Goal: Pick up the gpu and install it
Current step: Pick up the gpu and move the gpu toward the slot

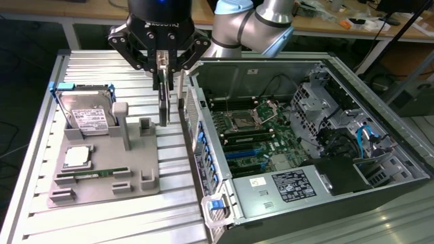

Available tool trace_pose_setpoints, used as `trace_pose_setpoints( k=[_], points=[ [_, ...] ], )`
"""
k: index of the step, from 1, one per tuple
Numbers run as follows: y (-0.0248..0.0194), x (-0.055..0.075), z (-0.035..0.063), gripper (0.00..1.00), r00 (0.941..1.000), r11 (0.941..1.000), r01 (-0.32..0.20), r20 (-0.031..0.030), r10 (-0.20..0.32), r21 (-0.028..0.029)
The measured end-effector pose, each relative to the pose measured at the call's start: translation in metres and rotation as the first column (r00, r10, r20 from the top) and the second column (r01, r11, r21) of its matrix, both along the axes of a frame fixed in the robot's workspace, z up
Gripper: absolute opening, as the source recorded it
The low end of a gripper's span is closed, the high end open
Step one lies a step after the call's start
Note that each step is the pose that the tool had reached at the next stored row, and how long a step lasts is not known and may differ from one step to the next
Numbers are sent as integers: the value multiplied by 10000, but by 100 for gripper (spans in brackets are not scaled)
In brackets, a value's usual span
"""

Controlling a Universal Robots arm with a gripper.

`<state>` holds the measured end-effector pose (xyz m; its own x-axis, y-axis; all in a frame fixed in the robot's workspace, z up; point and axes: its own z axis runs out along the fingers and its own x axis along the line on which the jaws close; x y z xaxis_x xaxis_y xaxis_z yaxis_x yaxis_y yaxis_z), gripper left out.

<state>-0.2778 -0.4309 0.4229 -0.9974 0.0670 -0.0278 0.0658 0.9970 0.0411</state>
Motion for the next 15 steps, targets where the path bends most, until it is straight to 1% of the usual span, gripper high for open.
trace_pose_setpoints(
  k=[15],
  points=[
    [0,80,0,27,10000,10000,0,0,0,-1]
  ],
)
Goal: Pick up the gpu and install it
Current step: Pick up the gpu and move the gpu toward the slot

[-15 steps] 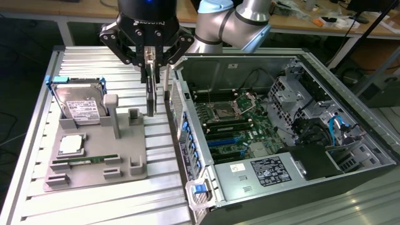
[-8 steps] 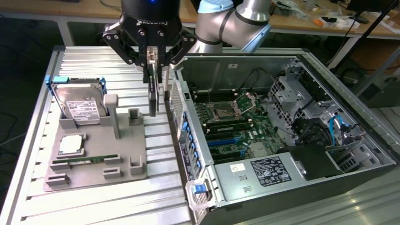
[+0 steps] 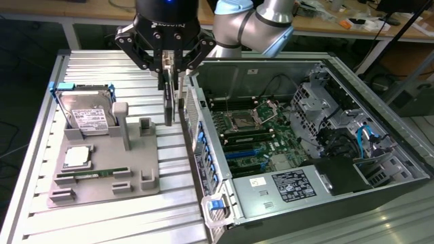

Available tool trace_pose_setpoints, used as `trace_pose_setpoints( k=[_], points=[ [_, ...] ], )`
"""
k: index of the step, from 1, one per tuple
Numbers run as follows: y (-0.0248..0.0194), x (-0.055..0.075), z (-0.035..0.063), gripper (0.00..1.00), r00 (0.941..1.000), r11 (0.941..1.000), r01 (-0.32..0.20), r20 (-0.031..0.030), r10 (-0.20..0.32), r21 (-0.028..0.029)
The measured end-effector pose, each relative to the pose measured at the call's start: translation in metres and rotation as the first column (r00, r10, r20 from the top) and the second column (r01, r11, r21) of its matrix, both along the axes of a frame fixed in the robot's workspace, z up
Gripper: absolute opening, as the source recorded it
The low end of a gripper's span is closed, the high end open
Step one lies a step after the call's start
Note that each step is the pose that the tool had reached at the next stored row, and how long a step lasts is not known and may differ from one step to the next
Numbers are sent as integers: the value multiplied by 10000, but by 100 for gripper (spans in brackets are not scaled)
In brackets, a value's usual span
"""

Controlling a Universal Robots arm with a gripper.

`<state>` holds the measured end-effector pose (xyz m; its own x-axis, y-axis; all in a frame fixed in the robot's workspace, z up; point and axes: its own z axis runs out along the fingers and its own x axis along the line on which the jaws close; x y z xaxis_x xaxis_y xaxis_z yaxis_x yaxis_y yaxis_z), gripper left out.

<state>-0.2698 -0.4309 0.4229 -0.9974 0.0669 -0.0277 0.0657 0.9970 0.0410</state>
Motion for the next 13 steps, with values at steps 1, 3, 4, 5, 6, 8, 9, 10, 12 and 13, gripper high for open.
trace_pose_setpoints(
  k=[1,3,4,5,6,8,9,10,12,13],
  points=[
    [0,8,0,27,10000,10000,0,1,0,1],
    [0,37,0,27,10000,10000,0,0,0,0],
    [0,46,0,27,10000,10000,0,1,0,1],
    [0,60,0,27,10000,10000,0,0,0,0],
    [0,69,0,27,10000,10000,0,0,0,0],
    [0,93,0,27,10000,10000,0,0,0,0],
    [0,101,0,27,10000,10000,0,0,0,1],
    [0,110,0,27,10000,10000,0,1,0,1],
    [0,131,0,27,10000,10000,0,0,0,0],
    [0,142,0,27,10000,10000,0,0,0,0]
  ],
)
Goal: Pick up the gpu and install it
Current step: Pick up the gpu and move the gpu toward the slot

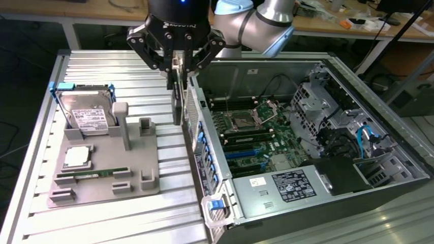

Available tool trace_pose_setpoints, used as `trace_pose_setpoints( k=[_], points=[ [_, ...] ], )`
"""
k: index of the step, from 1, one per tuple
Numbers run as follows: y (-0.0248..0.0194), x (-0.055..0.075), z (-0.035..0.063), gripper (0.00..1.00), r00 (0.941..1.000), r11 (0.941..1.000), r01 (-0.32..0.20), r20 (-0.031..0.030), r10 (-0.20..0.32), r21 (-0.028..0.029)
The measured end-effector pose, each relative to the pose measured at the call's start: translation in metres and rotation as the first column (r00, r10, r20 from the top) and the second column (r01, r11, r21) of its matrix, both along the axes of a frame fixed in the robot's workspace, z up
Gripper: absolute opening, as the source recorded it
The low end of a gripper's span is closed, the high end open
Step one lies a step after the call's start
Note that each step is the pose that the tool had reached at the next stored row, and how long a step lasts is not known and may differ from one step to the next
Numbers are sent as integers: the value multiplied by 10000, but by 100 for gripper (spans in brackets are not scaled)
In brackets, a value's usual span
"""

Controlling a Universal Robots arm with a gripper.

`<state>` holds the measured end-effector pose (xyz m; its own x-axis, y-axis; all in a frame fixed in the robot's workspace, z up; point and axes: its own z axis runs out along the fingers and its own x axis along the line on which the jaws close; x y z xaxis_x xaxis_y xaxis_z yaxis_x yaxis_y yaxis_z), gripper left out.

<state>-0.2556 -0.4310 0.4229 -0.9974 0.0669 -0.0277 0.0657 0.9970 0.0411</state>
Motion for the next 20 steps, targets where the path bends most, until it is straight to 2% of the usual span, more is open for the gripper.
trace_pose_setpoints(
  k=[20],
  points=[
    [0,207,0,27,10000,10000,0,0,0,0]
  ],
)
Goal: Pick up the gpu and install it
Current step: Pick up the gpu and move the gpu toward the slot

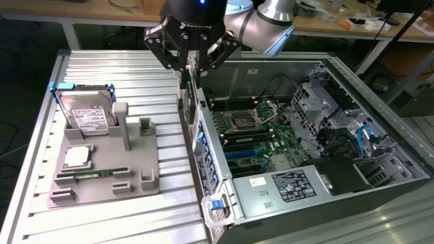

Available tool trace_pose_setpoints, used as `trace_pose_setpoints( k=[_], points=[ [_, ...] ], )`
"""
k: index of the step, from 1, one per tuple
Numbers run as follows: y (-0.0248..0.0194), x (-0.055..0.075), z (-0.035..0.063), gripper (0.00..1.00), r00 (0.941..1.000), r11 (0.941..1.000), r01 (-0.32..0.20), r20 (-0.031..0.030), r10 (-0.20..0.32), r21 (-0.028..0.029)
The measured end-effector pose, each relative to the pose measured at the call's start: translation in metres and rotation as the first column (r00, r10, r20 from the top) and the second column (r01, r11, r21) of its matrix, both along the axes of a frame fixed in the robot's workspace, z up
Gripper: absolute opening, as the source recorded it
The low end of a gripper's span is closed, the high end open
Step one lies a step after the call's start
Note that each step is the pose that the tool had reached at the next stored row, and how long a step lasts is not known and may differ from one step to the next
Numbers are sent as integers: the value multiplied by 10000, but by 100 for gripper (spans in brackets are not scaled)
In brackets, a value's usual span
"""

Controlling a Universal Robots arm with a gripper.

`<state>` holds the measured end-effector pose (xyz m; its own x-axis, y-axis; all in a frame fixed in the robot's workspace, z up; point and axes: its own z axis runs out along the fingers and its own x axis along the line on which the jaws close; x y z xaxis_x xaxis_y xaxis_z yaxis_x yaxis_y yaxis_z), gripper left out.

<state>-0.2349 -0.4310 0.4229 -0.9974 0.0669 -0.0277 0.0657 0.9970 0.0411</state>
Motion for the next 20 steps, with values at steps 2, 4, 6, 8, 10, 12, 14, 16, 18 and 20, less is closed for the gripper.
trace_pose_setpoints(
  k=[2,4,6,8,10,12,14,16,18,20],
  points=[
    [0,17,0,27,10000,10000,0,0,0,0],
    [0,35,0,27,10000,10000,0,0,0,0],
    [0,58,0,27,10000,10000,0,0,0,0],
    [0,79,0,27,10000,10000,0,0,0,0],
    [0,118,0,27,10000,10000,0,-1,0,0],
    [0,137,0,27,10000,10000,0,0,0,0],
    [0,156,0,27,10000,10000,0,-1,0,-1],
    [0,175,0,27,10000,10000,0,0,0,0],
    [0,194,0,27,10000,10000,0,0,0,0],
    [0,214,0,27,10000,10000,0,-1,0,0]
  ],
)
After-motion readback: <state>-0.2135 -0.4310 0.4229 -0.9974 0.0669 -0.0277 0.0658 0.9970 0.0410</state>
